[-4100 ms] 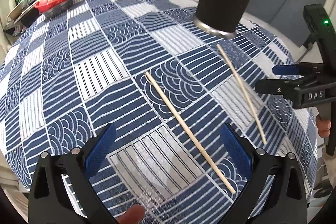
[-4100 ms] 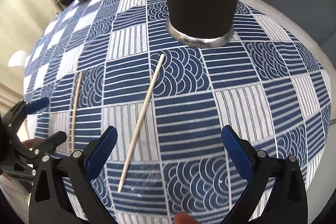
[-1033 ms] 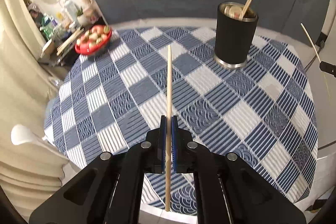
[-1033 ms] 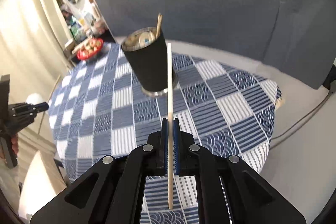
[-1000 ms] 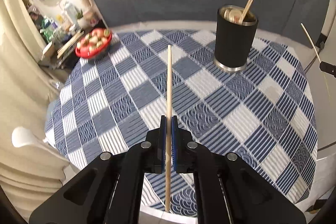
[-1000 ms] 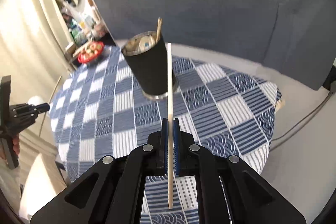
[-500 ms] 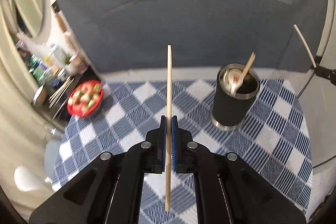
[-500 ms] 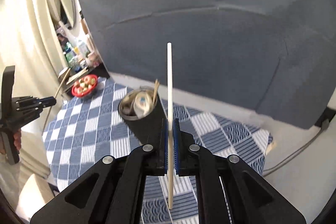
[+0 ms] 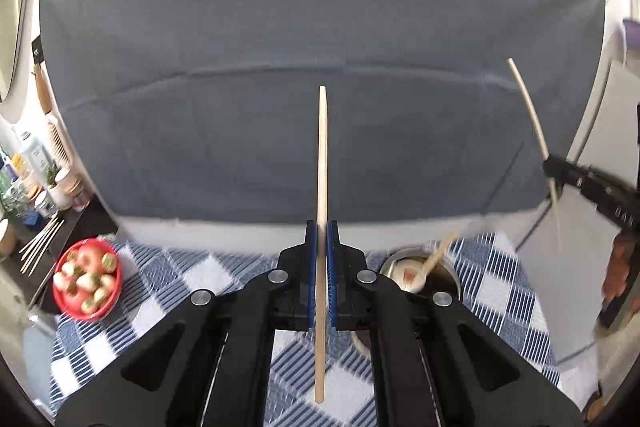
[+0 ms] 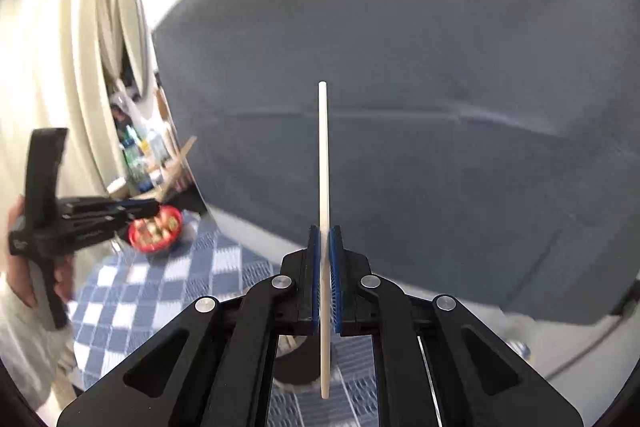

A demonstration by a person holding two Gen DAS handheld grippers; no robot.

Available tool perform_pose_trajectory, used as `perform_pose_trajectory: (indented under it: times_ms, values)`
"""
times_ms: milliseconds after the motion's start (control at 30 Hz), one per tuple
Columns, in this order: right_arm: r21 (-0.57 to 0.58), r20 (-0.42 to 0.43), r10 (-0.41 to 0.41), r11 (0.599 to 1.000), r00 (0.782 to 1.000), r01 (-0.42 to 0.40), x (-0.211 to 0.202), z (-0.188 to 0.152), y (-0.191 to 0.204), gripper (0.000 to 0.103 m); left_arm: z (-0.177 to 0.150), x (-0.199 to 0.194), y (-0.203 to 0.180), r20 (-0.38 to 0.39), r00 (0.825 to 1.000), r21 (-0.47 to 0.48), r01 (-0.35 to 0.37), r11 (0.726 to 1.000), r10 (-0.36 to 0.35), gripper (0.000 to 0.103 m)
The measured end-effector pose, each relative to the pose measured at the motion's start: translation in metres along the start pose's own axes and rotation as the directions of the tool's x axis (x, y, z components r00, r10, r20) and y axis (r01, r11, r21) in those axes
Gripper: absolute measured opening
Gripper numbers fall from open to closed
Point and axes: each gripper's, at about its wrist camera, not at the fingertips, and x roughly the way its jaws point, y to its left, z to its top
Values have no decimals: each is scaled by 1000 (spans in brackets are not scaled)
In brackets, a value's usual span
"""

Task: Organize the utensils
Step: 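Lift both chopsticks upright with both grippers over the black holder, then lower the chopsticks into the holder and open both grippers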

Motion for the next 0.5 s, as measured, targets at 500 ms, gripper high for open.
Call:
perform_pose_trajectory:
  times_ms: [500]
  values:
    - [-13, 142, 202, 979, 969, -202, 52, -16, 19, 5, -23, 54, -6, 257, 883, -47, 419, 907, -394, 5]
